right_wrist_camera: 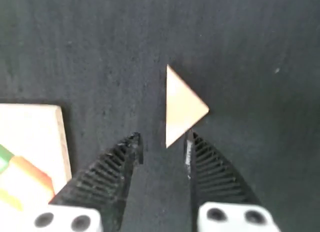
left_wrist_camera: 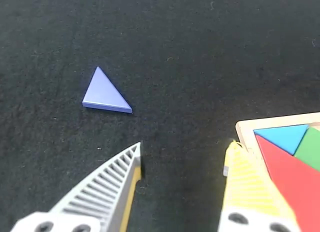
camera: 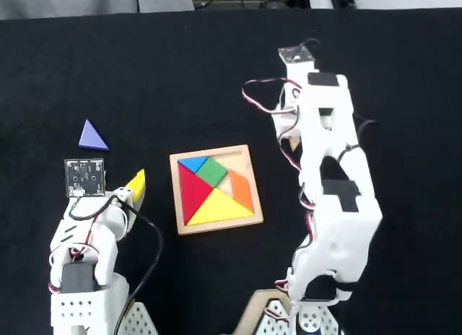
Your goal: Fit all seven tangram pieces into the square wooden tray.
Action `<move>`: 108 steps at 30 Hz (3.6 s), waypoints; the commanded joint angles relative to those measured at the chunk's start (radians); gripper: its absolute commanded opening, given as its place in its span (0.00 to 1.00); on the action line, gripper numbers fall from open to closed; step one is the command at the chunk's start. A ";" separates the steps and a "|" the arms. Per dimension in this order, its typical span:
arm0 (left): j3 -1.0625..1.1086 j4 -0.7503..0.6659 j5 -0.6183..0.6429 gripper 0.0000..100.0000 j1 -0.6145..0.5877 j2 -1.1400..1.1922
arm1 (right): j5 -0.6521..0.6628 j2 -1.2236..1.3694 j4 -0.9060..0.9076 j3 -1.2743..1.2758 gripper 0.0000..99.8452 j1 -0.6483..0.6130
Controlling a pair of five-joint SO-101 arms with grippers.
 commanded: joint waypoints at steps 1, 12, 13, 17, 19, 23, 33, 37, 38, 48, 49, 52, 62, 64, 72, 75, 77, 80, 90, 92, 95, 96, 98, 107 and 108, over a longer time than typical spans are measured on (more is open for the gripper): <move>0.021 0.011 -0.008 0.27 0.010 -0.006 | -0.006 0.027 0.005 -0.076 0.15 -0.006; 0.021 0.011 -0.008 0.27 0.010 -0.006 | -0.005 0.148 -0.006 -0.176 0.15 0.044; 0.021 0.011 -0.008 0.27 0.010 -0.006 | 0.002 0.166 -0.006 -0.186 0.15 0.051; 0.021 0.011 -0.008 0.27 0.010 -0.006 | 0.034 0.245 -0.006 -0.226 0.15 0.068; 0.021 0.011 -0.008 0.27 0.010 -0.006 | 0.034 0.269 -0.005 -0.248 0.15 0.072; 0.021 0.011 -0.008 0.27 0.012 -0.006 | 0.035 0.278 0.000 -0.269 0.15 0.080; 0.021 0.008 -0.008 0.27 0.012 -0.006 | 0.046 0.183 0.002 -0.265 0.15 0.207; 0.021 0.006 -0.008 0.27 0.012 -0.006 | 0.072 0.147 0.061 -0.262 0.15 0.219; 0.021 0.006 -0.008 0.27 0.012 -0.006 | 0.071 0.145 0.081 -0.262 0.15 0.218; 0.021 0.011 -0.008 0.27 0.012 -0.008 | -0.146 0.125 0.158 -0.331 0.15 0.196; 0.021 0.011 -0.008 0.27 0.012 -0.008 | -0.127 0.127 0.163 -0.328 0.15 0.193; 0.021 0.009 -0.008 0.27 0.012 -0.008 | -0.101 0.127 0.167 -0.314 0.13 0.192; 0.021 0.011 -0.008 0.27 0.012 -0.008 | -0.054 0.117 0.176 -0.337 0.01 0.196; 0.021 0.011 -0.008 0.27 0.012 -0.008 | -0.040 0.102 0.226 -0.371 0.01 0.186; 0.021 0.011 -0.008 0.27 0.012 -0.008 | 0.256 -0.087 0.470 -0.427 0.01 -0.014; 0.021 0.011 -0.008 0.27 0.012 -0.008 | 0.264 -0.216 0.466 -0.315 0.01 -0.087; 0.021 0.011 -0.008 0.27 0.012 -0.008 | 0.269 -0.288 0.468 -0.208 0.01 -0.153; 0.021 0.011 -0.008 0.27 0.012 -0.008 | 0.287 -0.360 0.463 -0.015 0.01 -0.278; 0.021 0.011 -0.008 0.27 0.012 -0.008 | 0.190 -0.338 0.325 0.220 0.01 -0.446; 0.021 0.011 -0.008 0.27 0.012 -0.008 | 0.166 -0.291 0.293 0.223 0.01 -0.466; 0.021 0.011 -0.008 0.27 0.012 -0.008 | 0.129 -0.242 0.256 0.223 0.01 -0.500; 0.021 0.011 -0.008 0.27 0.012 -0.008 | 0.120 -0.232 0.249 0.223 0.01 -0.509; 0.021 0.011 -0.008 0.27 0.012 -0.008 | 0.117 -0.214 0.229 0.225 0.01 -0.519; 0.021 0.011 -0.008 0.27 0.012 -0.008 | 0.123 -0.145 0.160 0.220 0.01 -0.499; 0.021 0.011 -0.008 0.27 0.012 -0.008 | 0.123 -0.137 0.160 0.214 0.01 -0.493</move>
